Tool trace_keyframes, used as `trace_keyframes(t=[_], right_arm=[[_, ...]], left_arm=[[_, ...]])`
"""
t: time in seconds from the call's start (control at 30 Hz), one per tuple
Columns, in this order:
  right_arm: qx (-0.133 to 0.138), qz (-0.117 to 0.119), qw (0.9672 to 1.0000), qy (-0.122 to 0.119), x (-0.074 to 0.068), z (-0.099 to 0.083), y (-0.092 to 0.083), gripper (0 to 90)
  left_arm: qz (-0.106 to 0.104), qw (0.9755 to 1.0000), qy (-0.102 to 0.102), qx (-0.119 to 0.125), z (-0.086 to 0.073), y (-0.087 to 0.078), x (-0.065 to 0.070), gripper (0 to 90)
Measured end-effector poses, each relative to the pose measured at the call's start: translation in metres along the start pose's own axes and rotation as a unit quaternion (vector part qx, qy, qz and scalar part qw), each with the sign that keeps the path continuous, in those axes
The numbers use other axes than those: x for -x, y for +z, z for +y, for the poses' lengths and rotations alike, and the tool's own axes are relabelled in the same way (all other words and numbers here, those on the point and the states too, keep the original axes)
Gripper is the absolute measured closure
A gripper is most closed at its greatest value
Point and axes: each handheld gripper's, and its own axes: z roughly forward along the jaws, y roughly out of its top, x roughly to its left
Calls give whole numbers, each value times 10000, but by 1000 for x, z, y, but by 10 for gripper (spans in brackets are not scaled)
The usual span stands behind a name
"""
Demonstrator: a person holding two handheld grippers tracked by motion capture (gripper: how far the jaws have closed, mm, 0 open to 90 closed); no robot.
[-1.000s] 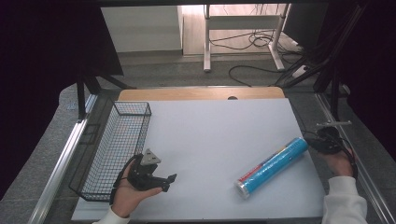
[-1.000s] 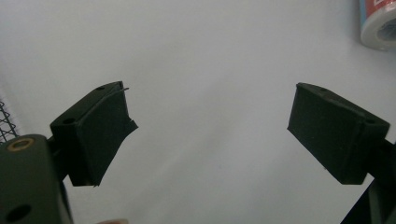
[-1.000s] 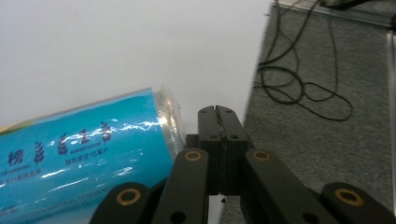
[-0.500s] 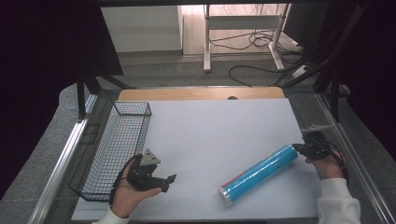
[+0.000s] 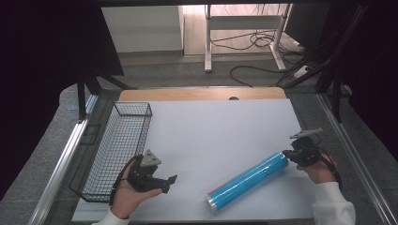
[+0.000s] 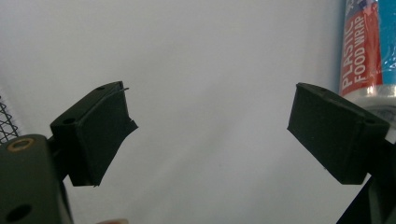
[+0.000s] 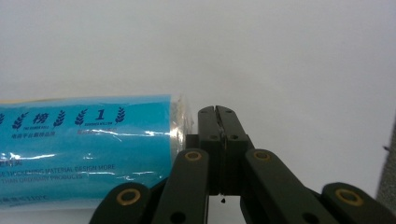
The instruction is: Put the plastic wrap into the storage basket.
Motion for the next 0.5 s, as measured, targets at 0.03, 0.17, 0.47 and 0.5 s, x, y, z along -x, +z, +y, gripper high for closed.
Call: trace_keyframes(t=[0.03, 0.17, 0.47, 0.5], right_arm=[[5, -8, 10000, -20, -2, 0, 0, 897], [38, 12, 10000, -10, -1, -1, 1, 896], [172, 98, 9998, 53, 2, -5, -1, 895], [195, 69, 9998, 64, 3, -6, -1, 895]], left_arm=[[-4, 10000, 2, 0, 0, 0, 0, 127], [-6, 10000, 13, 2, 0, 0, 0, 127], [-48, 10000, -34, -5, -1, 1, -1, 127], [-47, 10000, -32, -7, -1, 1, -1, 127]])
